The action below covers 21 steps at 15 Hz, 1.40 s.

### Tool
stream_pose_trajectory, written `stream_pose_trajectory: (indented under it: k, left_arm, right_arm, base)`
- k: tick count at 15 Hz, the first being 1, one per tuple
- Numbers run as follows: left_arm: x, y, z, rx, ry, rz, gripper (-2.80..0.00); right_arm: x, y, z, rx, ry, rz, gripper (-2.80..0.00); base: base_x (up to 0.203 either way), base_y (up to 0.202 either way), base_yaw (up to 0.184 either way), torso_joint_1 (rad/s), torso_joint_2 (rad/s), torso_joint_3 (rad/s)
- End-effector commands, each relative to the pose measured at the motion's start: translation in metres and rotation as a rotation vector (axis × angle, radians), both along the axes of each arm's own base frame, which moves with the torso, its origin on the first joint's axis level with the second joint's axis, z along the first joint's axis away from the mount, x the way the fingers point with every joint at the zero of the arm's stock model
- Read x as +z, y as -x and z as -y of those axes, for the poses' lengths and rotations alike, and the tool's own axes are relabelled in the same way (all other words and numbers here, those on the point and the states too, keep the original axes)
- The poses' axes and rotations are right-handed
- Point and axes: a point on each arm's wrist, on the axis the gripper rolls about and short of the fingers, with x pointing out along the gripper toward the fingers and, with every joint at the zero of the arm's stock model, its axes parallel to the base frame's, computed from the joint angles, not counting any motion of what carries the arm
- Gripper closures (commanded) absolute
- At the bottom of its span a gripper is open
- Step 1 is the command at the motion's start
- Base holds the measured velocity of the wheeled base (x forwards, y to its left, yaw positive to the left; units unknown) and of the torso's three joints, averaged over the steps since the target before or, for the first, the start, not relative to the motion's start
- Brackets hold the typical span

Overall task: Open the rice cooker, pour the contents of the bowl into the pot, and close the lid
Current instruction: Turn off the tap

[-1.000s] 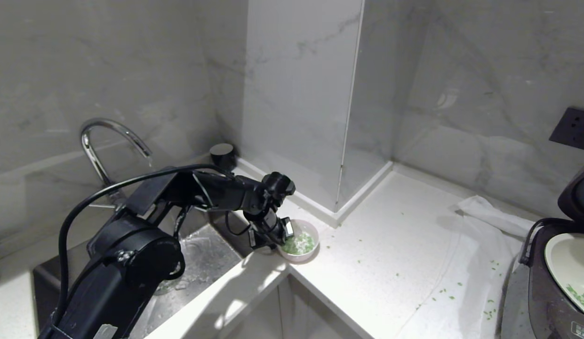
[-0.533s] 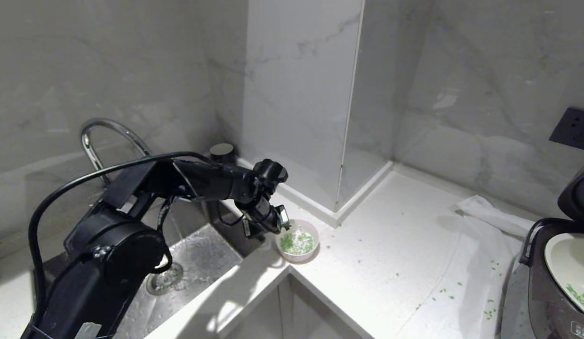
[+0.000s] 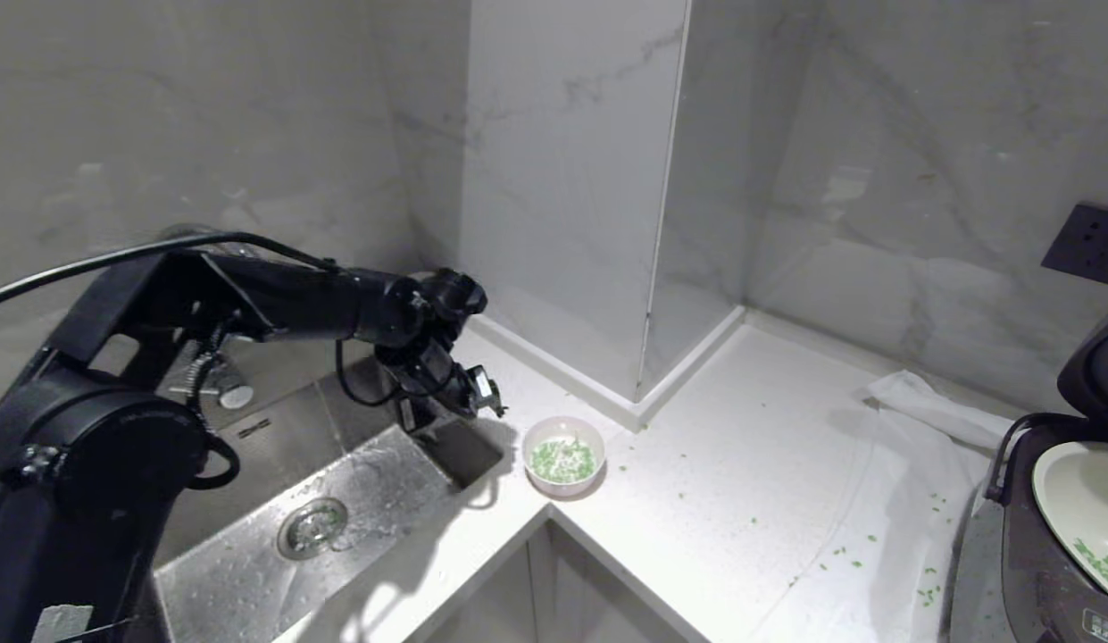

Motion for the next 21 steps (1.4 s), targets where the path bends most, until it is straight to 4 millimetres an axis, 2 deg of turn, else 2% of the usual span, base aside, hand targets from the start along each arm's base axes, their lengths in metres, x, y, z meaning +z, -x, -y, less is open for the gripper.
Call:
stream_pose_trajectory:
  k: [1,4,8,9,13,16,21]
  left_arm:
    - [0.03,0.007,-0.051,0.105,0.013,0.031,-2.8]
    - [0.043,0.025,-0.113,0.182,0.02,0.014,-2.8]
    - [0.043,0.053,-0.176,0.256,-0.016,0.027,-2.8]
    - [0.044,0.057,-0.192,0.282,-0.024,0.041,0.0]
    - [0.04,0.053,-0.241,0.392,-0.044,0.107,0.0]
    - [0.026,0.042,-0.266,0.43,-0.066,0.133,0.0]
    - [-0.005,0.011,-0.309,0.494,-0.073,0.134,0.0]
  right_arm:
    - [0.0,0.0,0.0,0.001,0.0,-0.001,0.0]
    - [0.0,0.0,0.0,0.001,0.0,0.0,0.0]
    - [0.0,0.0,0.0,0.001,0.0,0.0,0.0]
    - [0.0,0.0,0.0,0.001,0.0,0.0,0.0]
    - [0.0,0.0,0.0,-0.001,0.0,0.0,0.0]
    - [0.0,0.0,0.0,0.0,0.0,0.0,0.0]
    - [0.0,0.0,0.0,0.001,0.0,0.0,0.0]
  base:
    - [0.0,0.0,0.0,0.0,0.0,0.0]
    - [0.0,0.0,0.0,0.0,0.0,0.0]
    - [0.0,0.0,0.0,0.0,0.0,0.0]
    - [0.0,0.0,0.0,0.0,0.0,0.0]
    - [0.0,0.0,0.0,0.0,0.0,0.0]
    - [0.0,0.0,0.0,0.0,0.0,0.0]
    - [0.0,0.0,0.0,0.0,0.0,0.0]
